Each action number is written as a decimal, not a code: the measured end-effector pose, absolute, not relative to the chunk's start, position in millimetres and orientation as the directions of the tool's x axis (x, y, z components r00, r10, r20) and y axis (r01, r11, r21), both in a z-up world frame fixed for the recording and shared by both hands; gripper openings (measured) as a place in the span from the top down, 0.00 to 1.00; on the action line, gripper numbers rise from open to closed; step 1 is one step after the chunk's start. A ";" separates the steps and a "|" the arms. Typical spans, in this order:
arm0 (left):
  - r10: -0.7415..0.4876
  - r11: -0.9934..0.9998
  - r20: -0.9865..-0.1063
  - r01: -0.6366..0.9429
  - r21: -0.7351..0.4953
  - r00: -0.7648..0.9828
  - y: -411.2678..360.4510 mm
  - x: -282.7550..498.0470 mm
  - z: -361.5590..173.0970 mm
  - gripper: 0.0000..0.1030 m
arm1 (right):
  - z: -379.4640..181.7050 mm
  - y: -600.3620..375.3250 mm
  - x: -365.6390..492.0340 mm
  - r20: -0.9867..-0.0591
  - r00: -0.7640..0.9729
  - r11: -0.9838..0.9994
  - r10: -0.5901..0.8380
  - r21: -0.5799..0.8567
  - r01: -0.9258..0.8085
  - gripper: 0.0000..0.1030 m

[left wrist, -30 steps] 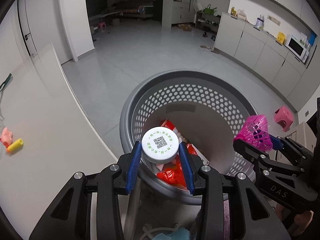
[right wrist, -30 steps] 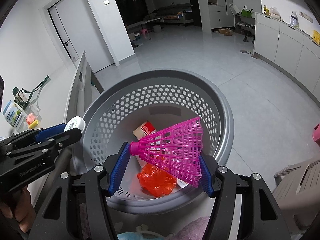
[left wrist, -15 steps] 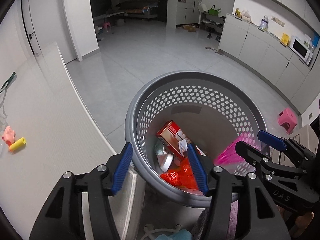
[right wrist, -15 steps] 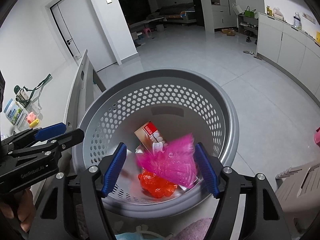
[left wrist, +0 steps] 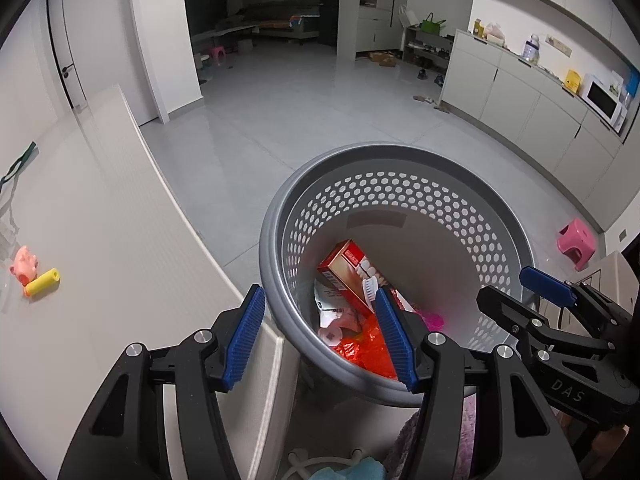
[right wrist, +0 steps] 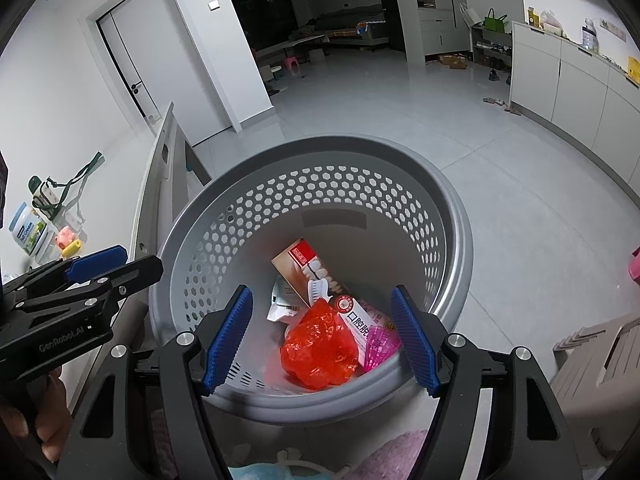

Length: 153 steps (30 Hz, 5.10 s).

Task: Collect trash
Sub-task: 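Move both open tools back from the basket toward the pig and dart, then grasp the yellow foam dart with the right tool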

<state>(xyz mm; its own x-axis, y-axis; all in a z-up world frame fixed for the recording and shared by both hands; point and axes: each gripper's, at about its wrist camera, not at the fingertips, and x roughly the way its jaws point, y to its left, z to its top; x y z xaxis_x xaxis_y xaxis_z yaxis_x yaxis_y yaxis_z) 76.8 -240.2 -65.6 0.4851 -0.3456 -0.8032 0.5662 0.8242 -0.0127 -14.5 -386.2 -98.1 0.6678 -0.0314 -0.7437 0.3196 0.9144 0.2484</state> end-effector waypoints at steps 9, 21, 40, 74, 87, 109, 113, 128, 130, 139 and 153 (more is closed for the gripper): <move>-0.346 0.834 -0.798 0.552 -0.020 0.493 -232.0 75.0 -61.0 0.45 | -94.9 -378.6 -13.1 -0.745 0.667 0.919 -0.028 0.244 0.311 0.34; -0.349 0.854 -0.783 0.518 -0.040 0.515 -204.2 72.6 -57.3 0.35 | -88.4 -358.0 -14.0 -0.742 0.670 0.929 -0.020 0.234 0.287 0.32; -0.361 0.877 -0.741 0.477 -0.062 0.566 -141.6 58.3 -42.7 0.28 | -68.5 -303.0 -21.1 -0.707 0.707 0.959 -0.004 0.198 0.204 0.30; -0.184 0.979 -0.708 0.195 -0.067 0.682 9.2 70.6 -27.2 0.18 | -43.2 -183.6 50.2 -0.662 0.727 0.980 0.182 0.183 -0.078 0.24; -0.151 0.987 -0.701 0.147 -0.066 0.697 39.5 73.8 -26.0 0.17 | -35.0 -152.4 73.4 -0.658 0.721 0.976 0.216 0.166 -0.141 0.24; -0.116 0.993 -0.704 0.090 -0.074 0.700 72.6 99.8 -33.2 0.17 | -38.0 -118.5 110.6 -0.686 0.694 0.974 0.220 0.117 -0.193 0.21; -0.111 0.994 -0.705 0.084 -0.073 0.701 73.7 101.0 -33.8 0.17 | -37.5 -115.9 116.3 -0.689 0.692 0.975 0.215 0.109 -0.193 0.21; -0.087 0.996 -0.719 0.048 -0.073 0.689 80.6 109.2 -38.6 0.17 | -51.6 -116.6 147.0 -0.723 0.659 0.974 0.207 0.087 -0.210 0.21; -0.081 0.996 -0.721 0.039 -0.075 0.688 83.6 110.7 -39.5 0.17 | -53.4 -116.2 152.0 -0.726 0.651 0.970 0.221 0.096 -0.223 0.21; -0.070 0.997 -0.735 0.022 -0.074 0.675 91.1 119.6 -46.7 0.17 | -61.0 -96.2 187.9 -0.753 0.618 0.955 0.226 0.046 -0.294 0.21; -0.066 0.996 -0.741 0.006 -0.083 0.668 97.9 126.0 -55.2 0.17 | -76.2 -69.6 226.0 -0.800 0.557 0.925 0.221 -0.008 -0.379 0.22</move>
